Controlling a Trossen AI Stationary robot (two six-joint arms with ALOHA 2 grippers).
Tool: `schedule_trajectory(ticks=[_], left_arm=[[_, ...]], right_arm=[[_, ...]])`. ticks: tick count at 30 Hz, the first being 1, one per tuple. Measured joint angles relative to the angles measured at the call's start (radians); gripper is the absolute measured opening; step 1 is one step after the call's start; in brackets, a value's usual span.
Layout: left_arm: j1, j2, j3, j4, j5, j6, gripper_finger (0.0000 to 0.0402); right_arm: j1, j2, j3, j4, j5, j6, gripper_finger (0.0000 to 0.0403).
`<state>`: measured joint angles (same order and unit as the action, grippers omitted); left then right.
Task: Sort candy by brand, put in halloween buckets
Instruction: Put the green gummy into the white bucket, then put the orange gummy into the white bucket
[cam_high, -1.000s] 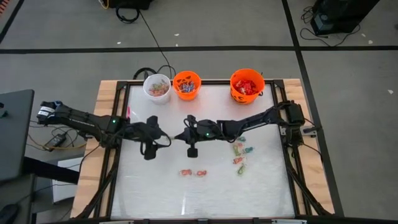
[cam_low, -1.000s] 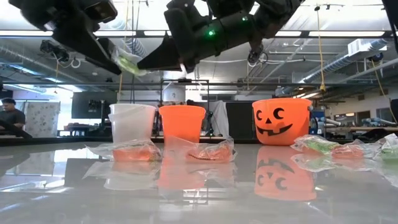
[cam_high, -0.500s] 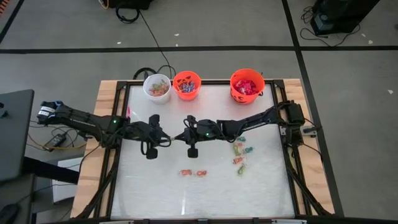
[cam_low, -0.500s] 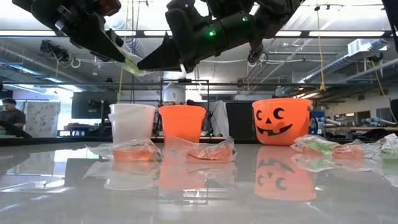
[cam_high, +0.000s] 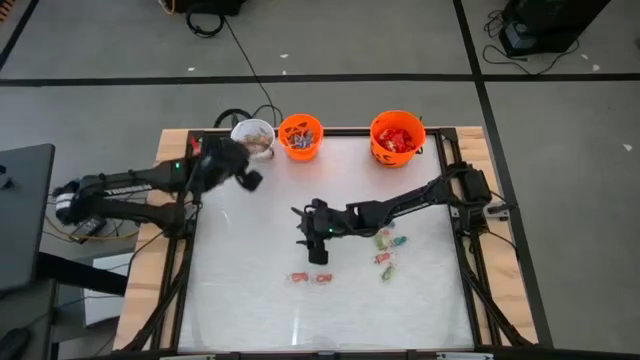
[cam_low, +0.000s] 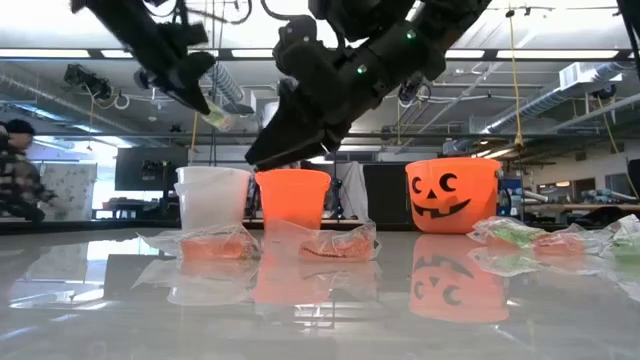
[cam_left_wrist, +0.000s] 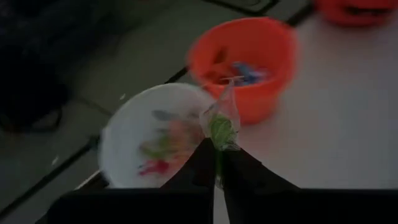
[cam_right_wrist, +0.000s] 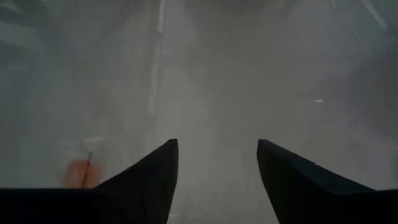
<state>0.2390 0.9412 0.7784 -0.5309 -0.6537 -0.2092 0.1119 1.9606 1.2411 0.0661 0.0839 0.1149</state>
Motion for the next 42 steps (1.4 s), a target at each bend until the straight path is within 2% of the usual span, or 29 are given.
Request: schedule_trajectory(ticks=[2,5,9,14,21,23,26,28,31,35,38,42], left_arm=[[0.113,0.009,-0.005,0.025,0.048,0.027,0.0017],[0.279,0.015,-0.020,0.042,0.189,0.055,0.0018],[0.437,0.015,-0.032,0.066,0.323,0.072,0.0029],[0.512,0.014,-0.032,0.063,0.401,0.120,0.0069],[0.517,0.034,-0.033,0.061,0.468,0.117,0.0168],[0.502,0.029,-0.033,0.060,0.517,0.119,0.0186],[0.448,-0.001,-0.033,0.050,0.660,0.122,0.0196],[0.370,-0.024,-0.041,0.035,0.724,0.123,0.0195],[0.225,-0.056,-0.088,0.042,0.729,0.096,0.0186],[0.060,-0.080,-0.134,0.040,0.665,0.044,0.0171],[-0.045,-0.077,-0.150,0.044,0.619,0.020,0.0168],[-0.143,-0.066,-0.175,0.103,0.600,0.029,0.0168]], right_arm=[[0.019,0.000,0.000,0.002,0.007,0.013,0.0236],[0.041,0.000,0.000,0.007,0.004,0.017,0.0239],[0.052,0.000,0.000,0.005,-0.009,0.003,0.0238],[0.065,0.000,0.000,0.004,-0.037,-0.038,0.0239],[0.132,0.005,0.000,-0.005,-0.043,-0.054,0.0239],[0.153,0.029,0.001,0.029,-0.064,-0.053,0.0239],[0.175,0.100,0.001,0.138,-0.139,-0.039,0.0239],[0.182,0.144,0.001,0.181,-0.119,-0.022,0.0239],[0.186,0.171,0.000,0.143,-0.014,0.003,0.0238],[0.187,0.170,0.001,0.069,0.101,0.025,0.0224],[0.184,0.170,0.001,0.060,0.102,0.025,0.0183],[0.169,0.167,0.001,0.075,0.126,-0.002,0.0072]])
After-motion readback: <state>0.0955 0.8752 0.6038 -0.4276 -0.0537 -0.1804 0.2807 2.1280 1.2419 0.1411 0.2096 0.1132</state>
